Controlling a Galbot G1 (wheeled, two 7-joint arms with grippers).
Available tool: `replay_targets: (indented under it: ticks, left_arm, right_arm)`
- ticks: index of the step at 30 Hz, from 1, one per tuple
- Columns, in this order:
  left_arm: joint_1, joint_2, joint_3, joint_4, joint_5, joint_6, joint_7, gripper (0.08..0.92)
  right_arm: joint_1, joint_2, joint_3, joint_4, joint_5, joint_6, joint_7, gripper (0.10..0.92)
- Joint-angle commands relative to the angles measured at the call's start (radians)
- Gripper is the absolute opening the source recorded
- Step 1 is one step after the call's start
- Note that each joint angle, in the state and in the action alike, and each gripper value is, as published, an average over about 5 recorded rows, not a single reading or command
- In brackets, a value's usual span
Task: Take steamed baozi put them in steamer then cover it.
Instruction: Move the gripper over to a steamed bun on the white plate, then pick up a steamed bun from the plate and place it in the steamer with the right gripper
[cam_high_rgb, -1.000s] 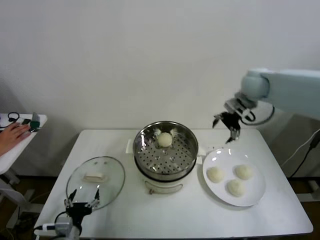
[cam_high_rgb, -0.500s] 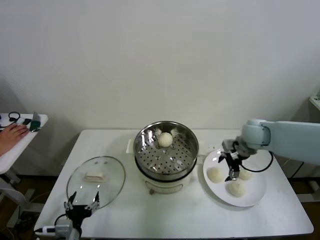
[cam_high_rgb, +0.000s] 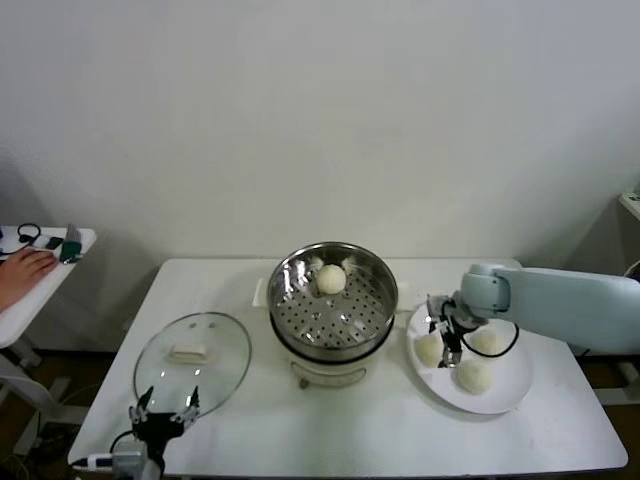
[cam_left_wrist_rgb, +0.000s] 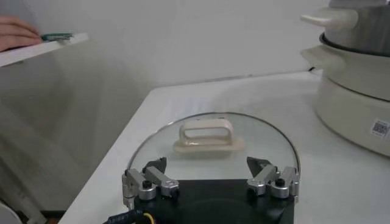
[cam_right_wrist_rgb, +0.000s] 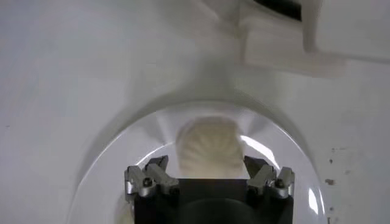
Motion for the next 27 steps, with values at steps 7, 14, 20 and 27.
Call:
replay_targets:
  ticks: [7,14,20,27]
  left_arm:
    - [0.0,-0.002,0.001,-0.006,0.008,0.001,0.0,0.823]
    - [0.006,-0.001,0.004,-0.017,0.011,0.0,0.0,0.823]
    - [0.001,0.002,0.01,-0.022,0.013,0.004,0.001,0.823]
    - [-0.003,0.009,0.012,-0.028,0.009,0.006,0.002,0.823]
  right_arm:
    - [-0.06,-0.003,0.084,-0.027,0.011,-0.014,0.001,0.622]
    - [0.27,-0.092,-0.085,0.083,0.102,0.046,-0.078,0.597]
    - [0.72,-0.076,-0.276,0.135,0.219,0.103,-0.19,0.602]
    - [0.887,0.091,-0.173,0.207,0.404,0.049,-0.193,0.602]
